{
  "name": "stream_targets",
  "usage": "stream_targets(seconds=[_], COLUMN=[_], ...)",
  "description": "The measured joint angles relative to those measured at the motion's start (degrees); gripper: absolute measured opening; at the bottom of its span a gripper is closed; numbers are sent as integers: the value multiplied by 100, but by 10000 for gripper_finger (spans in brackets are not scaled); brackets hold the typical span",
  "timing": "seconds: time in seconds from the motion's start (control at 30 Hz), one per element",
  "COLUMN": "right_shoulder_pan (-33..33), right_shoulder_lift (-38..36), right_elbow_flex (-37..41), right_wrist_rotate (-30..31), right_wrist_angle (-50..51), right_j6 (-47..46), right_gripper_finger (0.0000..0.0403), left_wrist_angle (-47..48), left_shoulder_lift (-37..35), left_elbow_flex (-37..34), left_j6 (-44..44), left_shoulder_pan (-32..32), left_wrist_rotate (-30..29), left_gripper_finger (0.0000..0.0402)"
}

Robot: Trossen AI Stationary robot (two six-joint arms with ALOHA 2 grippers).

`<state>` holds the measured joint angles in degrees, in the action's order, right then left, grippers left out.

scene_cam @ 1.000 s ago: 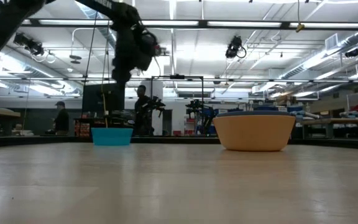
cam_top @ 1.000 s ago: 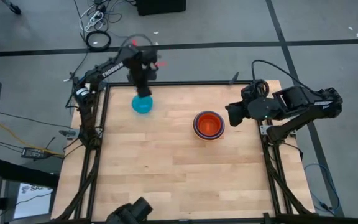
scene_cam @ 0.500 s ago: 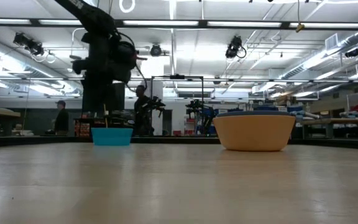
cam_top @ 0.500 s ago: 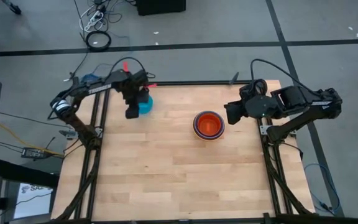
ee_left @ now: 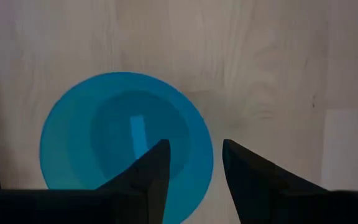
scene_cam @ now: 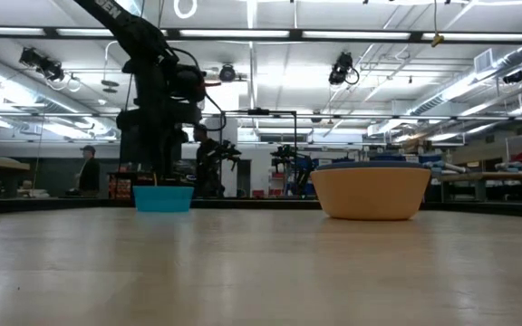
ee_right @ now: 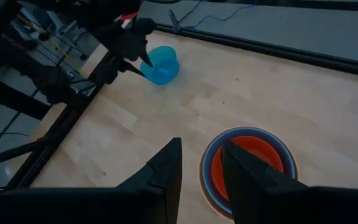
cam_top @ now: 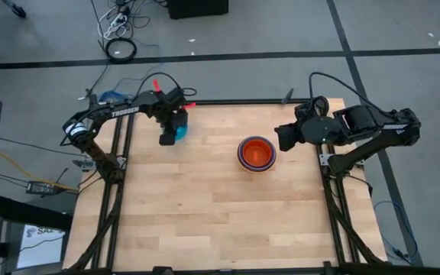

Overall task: Nest bowls inside each other
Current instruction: Stack the blue bowl on the top of the orange bowl

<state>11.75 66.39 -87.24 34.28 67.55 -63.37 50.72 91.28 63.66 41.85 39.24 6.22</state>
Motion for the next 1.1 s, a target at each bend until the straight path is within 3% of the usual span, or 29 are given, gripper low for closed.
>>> stream_targets(seconds=[0.33,0.67,0.9,1.1], right_shoulder_pan=[-92,-98,-98,-98], right_shoulder_lift=[0,0,0,0], right_elbow_flex=[0,0,0,0], right_wrist_rotate=[9,20,15,-30], right_wrist_angle=[-5,-306,-316,-361], right_j6=[142,950,953,901], right_gripper_finger=[100,100,100,100], left_wrist_angle=[-213,-1354,-1387,-1346], left_shoulder_lift=[25,29,216,826], left_elbow_flex=[-491,-744,-769,-729], left_j6=[-172,-354,-381,-975], left_shoulder_pan=[0,0,11,11], left_wrist_rotate=[-81,-265,-259,-76], left_gripper_finger=[156,156,156,114])
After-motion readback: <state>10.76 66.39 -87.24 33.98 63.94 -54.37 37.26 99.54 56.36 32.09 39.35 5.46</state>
